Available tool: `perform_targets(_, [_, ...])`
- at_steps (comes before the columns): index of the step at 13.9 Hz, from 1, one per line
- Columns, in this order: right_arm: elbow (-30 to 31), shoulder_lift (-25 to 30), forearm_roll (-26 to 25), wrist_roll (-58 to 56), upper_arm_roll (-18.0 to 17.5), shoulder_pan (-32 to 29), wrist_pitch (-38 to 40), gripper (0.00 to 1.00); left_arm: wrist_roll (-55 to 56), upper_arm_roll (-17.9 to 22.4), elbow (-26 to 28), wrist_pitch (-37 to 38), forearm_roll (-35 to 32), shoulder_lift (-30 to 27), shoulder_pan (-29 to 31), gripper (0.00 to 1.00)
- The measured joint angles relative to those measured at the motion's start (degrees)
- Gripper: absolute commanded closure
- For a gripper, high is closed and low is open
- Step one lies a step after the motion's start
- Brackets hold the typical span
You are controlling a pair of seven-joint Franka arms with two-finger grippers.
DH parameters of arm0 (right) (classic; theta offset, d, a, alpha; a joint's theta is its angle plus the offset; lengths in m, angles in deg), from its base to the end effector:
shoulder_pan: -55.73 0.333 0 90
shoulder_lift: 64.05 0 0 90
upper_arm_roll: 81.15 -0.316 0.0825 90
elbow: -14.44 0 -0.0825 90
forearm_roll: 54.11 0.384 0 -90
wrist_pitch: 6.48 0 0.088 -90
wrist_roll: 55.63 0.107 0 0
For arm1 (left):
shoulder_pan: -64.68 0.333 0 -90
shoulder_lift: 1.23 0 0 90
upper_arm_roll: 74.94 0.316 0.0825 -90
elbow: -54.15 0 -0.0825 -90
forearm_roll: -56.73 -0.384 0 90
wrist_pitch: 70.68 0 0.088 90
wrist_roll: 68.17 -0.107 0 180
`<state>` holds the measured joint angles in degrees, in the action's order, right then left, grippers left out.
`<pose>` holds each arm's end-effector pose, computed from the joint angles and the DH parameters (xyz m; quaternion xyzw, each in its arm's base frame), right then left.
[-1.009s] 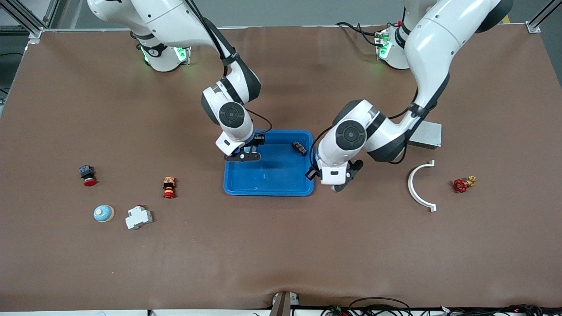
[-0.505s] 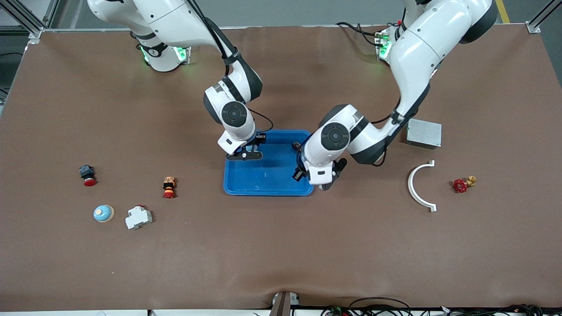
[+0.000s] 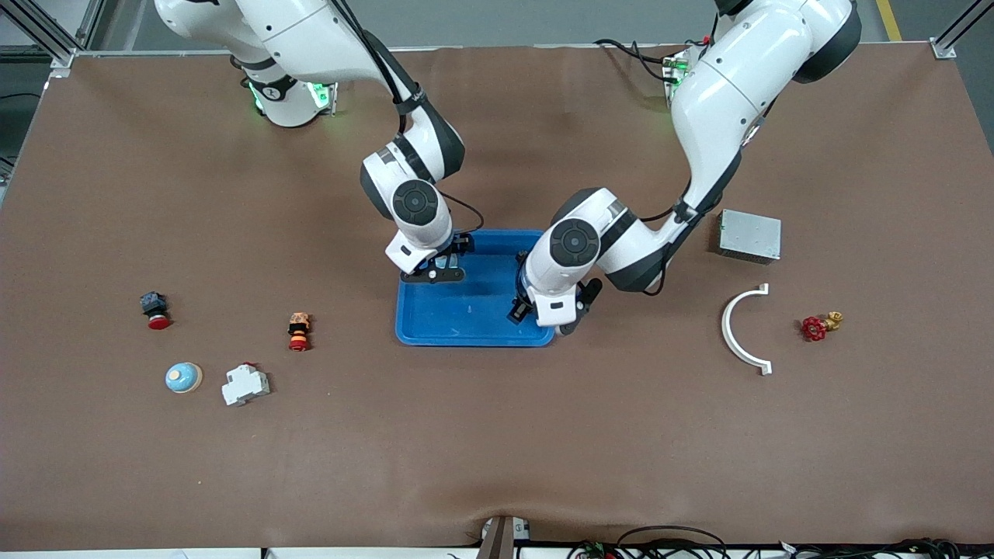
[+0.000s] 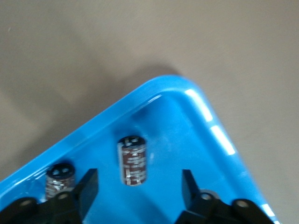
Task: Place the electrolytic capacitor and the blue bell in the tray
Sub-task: 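Carry the second capacitor into the tray and open the left gripper, then withdraw the left gripper while the right gripper reaches the second bell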
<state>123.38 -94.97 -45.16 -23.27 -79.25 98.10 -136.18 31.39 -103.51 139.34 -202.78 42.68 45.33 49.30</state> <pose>0.4624 0.4006 0.2008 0.9949 0.0170 -0.0984 0.0145 0.5699 -0.4481 0.2412 0.8811 0.4630 -0.0582 0.0763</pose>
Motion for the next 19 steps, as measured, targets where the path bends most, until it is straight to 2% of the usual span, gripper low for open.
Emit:
perform_targets(3, [-5.3, 4.2, -0.7, -0.5, 1.5, -0.9, 14.9, 0.00, -1.6, 1.6, -2.8, 2.6, -0.2, -3.1, 1.6, 0.00])
perform_targets(5, [-10.0, 7.3, -4.4, -2.8, 2.2, -3.4, 25.7, 0.00, -5.1, 1.6, -3.9, 9.1, -0.2, -7.3, 5.1, 0.00])
perform_targets(7, [-13.9, 9.0, -8.9, -6.1, 2.4, -5.9, 32.4, 0.00, -11.1, 1.3, -4.1, 13.9, -0.2, -11.8, 8.8, 0.00])
perform_targets(10, [-16.2, 10.1, -11.5, -17.3, 2.6, -10.7, 34.7, 0.00, -17.8, 1.2, -4.0, 17.5, -0.2, -15.8, 12.3, 0.00])
perform_targets(14, [-17.1, 11.1, -12.4, -41.7, 3.2, -23.8, 34.6, 0.00, -35.3, 1.2, -4.0, 24.2, -0.2, -19.8, 18.0, 0.00])
perform_targets(16, [-17.6, 11.1, -15.8, -51.6, 3.2, -29.8, 33.5, 0.00, -43.8, 1.2, -4.0, 28.4, -0.2, -22.2, 20.5, 0.00])
perform_targets(19, [-18.5, 11.1, -23.3, -58.6, 3.1, -33.3, 29.4, 0.00, -54.6, 1.2, -4.0, 32.0, 0.2, -25.4, 23.8, 0.00])
